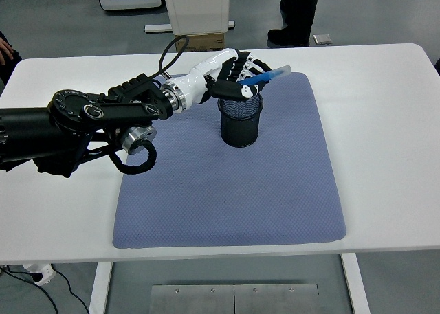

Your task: Left hand places marker in pen holder

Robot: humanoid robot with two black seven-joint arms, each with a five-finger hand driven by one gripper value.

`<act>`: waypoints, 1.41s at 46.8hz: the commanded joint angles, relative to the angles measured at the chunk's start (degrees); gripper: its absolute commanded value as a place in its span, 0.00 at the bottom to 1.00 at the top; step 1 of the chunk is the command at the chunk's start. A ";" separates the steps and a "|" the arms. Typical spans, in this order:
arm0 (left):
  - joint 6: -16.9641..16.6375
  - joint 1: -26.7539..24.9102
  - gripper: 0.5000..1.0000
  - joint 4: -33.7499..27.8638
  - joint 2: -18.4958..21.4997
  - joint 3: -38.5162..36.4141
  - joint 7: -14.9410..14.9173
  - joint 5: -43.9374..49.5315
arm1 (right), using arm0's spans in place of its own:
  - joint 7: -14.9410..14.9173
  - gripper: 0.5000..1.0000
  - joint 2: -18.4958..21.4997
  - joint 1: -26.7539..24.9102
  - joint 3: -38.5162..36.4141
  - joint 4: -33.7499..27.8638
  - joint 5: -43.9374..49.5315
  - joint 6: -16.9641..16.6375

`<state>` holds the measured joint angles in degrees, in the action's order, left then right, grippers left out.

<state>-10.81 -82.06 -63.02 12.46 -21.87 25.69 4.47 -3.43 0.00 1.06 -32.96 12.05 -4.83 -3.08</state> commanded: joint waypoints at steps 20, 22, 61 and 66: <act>-0.01 5.24 0.00 2.63 -1.91 4.47 1.29 2.92 | 0.00 1.00 0.00 0.00 0.00 -0.01 0.00 0.00; 0.08 5.50 0.00 3.16 -2.35 4.47 1.29 3.18 | 0.00 1.00 0.00 0.00 0.00 -0.01 0.00 0.00; -0.01 4.54 1.00 3.25 -2.09 10.27 1.20 3.88 | 0.00 1.00 0.00 0.00 0.00 -0.01 0.00 0.00; -0.01 4.45 1.00 3.60 -1.38 12.29 1.20 3.62 | 0.00 1.00 0.00 0.00 0.00 -0.01 0.00 0.00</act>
<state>-10.82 -77.68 -59.68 10.83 -11.03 26.88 8.24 -3.43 0.00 1.06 -32.96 12.05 -4.83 -3.07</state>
